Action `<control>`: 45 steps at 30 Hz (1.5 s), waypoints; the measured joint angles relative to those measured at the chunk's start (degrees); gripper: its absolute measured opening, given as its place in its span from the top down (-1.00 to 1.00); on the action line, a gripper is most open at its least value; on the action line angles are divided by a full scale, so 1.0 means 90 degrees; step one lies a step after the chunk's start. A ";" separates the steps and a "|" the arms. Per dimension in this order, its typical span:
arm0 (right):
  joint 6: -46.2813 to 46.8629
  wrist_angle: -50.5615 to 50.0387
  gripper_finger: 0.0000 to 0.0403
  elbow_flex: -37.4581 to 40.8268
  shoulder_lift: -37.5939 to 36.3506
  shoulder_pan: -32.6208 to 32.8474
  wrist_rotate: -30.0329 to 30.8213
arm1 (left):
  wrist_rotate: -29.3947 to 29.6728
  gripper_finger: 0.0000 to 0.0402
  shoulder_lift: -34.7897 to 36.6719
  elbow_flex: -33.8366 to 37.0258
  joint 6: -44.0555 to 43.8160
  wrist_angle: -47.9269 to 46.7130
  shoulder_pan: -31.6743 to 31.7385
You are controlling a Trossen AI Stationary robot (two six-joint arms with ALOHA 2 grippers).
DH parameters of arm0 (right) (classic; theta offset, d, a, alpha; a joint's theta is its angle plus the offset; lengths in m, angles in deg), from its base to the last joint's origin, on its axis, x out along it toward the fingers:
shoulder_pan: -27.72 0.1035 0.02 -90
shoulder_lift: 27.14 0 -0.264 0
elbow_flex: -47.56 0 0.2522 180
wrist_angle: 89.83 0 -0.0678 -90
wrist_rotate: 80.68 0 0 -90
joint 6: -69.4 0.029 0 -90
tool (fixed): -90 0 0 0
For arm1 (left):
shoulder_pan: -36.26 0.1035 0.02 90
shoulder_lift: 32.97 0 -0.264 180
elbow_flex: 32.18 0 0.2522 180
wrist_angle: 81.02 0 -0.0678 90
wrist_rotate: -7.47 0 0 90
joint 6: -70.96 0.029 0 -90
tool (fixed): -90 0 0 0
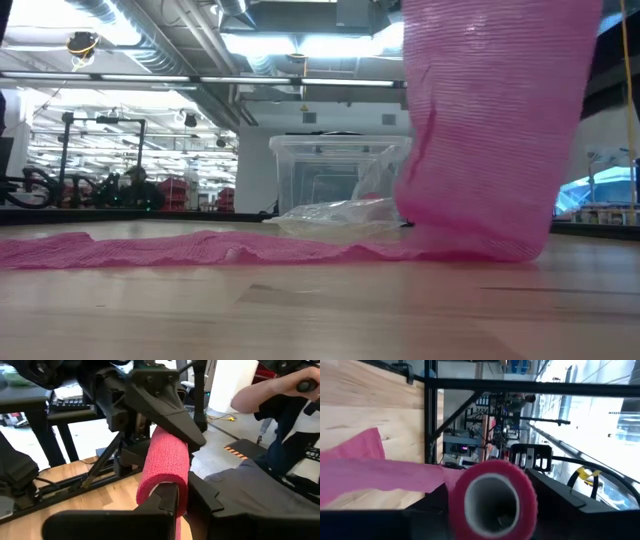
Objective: Roll bandage
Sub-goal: Roll the pink bandage
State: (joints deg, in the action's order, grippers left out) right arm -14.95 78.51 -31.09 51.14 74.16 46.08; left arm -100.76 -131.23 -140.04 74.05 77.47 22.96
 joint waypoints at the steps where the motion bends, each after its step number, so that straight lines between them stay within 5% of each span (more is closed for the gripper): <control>1: -0.0002 0.0014 0.06 0.0000 0.0000 0.0002 0.0037 | 0.0021 0.89 0.0000 0.0000 -0.0006 0.0005 -0.0002; 9: 0.0092 0.0142 0.40 0.0000 0.0005 0.0009 0.0140 | 0.0230 0.74 0.0000 0.0000 -0.0305 0.0019 -0.0005; 14: 0.0332 0.0137 0.44 0.0000 0.0005 0.0009 0.0506 | 0.0604 0.65 0.0082 -0.0072 -0.0506 -0.0339 0.0066; 26: 0.2106 0.0112 0.45 0.0005 0.0012 -0.0239 0.2770 | 0.3705 0.64 0.1073 -0.0175 -0.0481 -0.1518 -0.0206; 30: 0.3108 0.0084 0.45 0.0005 0.0010 -0.0615 0.3335 | 0.4189 0.64 0.0918 -0.0175 -0.0355 -0.1406 -0.0499; 40: 0.4971 -0.0461 0.45 0.0005 0.0007 -0.1266 0.2965 | 0.6193 0.64 0.0034 -0.0163 0.0190 -0.0605 -0.0942; 45: 0.5466 -0.0972 0.45 0.0005 0.0007 -0.1425 0.2728 | 0.6266 0.64 -0.0075 -0.0160 -0.0025 -0.0380 -0.0937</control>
State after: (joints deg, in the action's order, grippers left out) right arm 34.25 69.76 -31.04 51.20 61.33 70.63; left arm -44.36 -131.90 -141.48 73.83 74.05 14.52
